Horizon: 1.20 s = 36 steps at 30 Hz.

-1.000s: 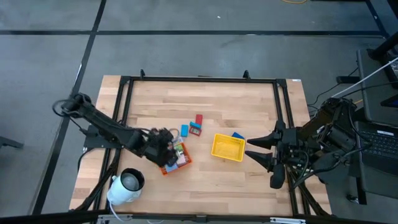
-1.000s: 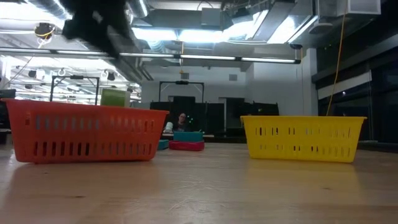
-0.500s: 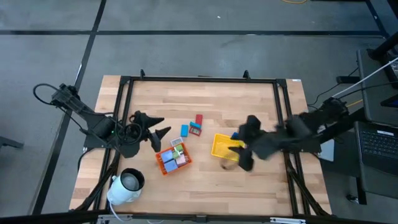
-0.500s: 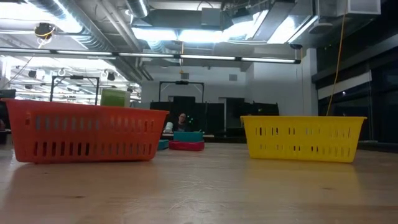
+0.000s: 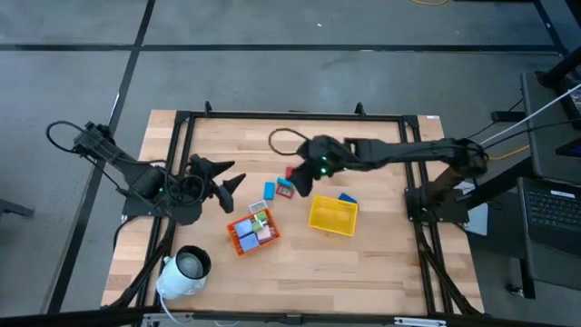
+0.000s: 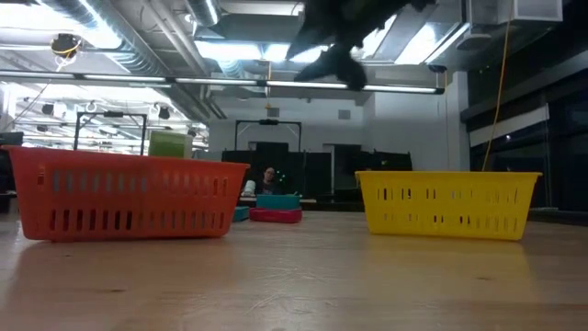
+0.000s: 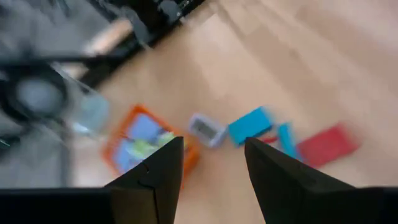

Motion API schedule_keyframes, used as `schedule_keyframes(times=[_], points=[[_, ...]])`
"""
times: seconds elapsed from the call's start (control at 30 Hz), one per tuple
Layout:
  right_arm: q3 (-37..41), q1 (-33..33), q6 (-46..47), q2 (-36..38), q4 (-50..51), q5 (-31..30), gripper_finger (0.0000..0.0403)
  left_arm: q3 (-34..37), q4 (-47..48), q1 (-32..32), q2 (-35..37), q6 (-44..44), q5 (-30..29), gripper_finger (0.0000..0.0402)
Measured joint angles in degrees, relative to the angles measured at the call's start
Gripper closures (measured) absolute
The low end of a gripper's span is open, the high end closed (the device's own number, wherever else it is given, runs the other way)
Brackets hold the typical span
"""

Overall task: Pick & Place Office items
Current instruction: Put the right light blue digital clock into the yellow bin

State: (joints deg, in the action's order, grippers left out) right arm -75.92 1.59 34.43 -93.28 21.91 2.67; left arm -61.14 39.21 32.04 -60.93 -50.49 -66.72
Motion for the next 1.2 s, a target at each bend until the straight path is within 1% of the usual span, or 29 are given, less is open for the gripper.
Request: schedule_keyframes(times=[0.1, 0.17, 0.2, 0.27, 0.37, 0.57, 0.73, 0.93, 1.1, 1.2], points=[[-1.3, 0.2, -17.3, -3.0, 0.7, 0.0, 0.0227, 0.0, 0.3, 0.0, 0.9, 3.2, 0.0, 0.0155], [-1.8, -0.5, -27.7, -4.3, 0.8, -1.4, 0.0227, 0.0, 1.0, 0.0, 1.6, 4.3, -0.3, 0.0155], [-1.9, -0.8, -31.5, -4.8, 0.8, -1.9, 0.0227, 0.0, 1.3, -0.1, 1.8, 4.6, -0.6, 0.0155], [-1.9, -0.8, -34.9, -6.2, 0.8, -3.9, 0.0227, 0.0, 1.9, -0.5, 2.2, 4.6, -0.9, 0.0155], [-1.9, 0.0, -34.1, -8.8, 0.6, -5.9, 0.0227, 0.0, 2.7, -0.8, 2.4, 4.8, -1.3, 0.0155], [-1.9, 1.4, -29.0, -15.1, -1.5, -3.1, 0.0227, 0.0, 4.6, -1.0, 2.4, 4.8, -1.6, 0.0155], [-1.9, 1.4, -27.0, -18.6, -2.0, -2.7, 0.0227, 0.0, 5.7, -1.8, 2.5, 4.8, -1.2, 0.0155], [-1.8, 1.8, -27.4, -20.1, -4.7, -4.5, 0.0227, 0.0, 5.8, -1.9, 2.6, 4.8, -0.8, 0.0155], [-1.8, 3.6, -28.6, -20.1, -6.7, -5.3, 0.0227, 0.0, 5.7, -1.9, 2.6, 4.6, 0.2, 0.0155], [-1.8, 5.0, -29.3, -20.3, -8.4, -4.4, 0.0227, 0.0, 5.7, -1.9, 2.6, 4.3, 0.3, 0.0155]])
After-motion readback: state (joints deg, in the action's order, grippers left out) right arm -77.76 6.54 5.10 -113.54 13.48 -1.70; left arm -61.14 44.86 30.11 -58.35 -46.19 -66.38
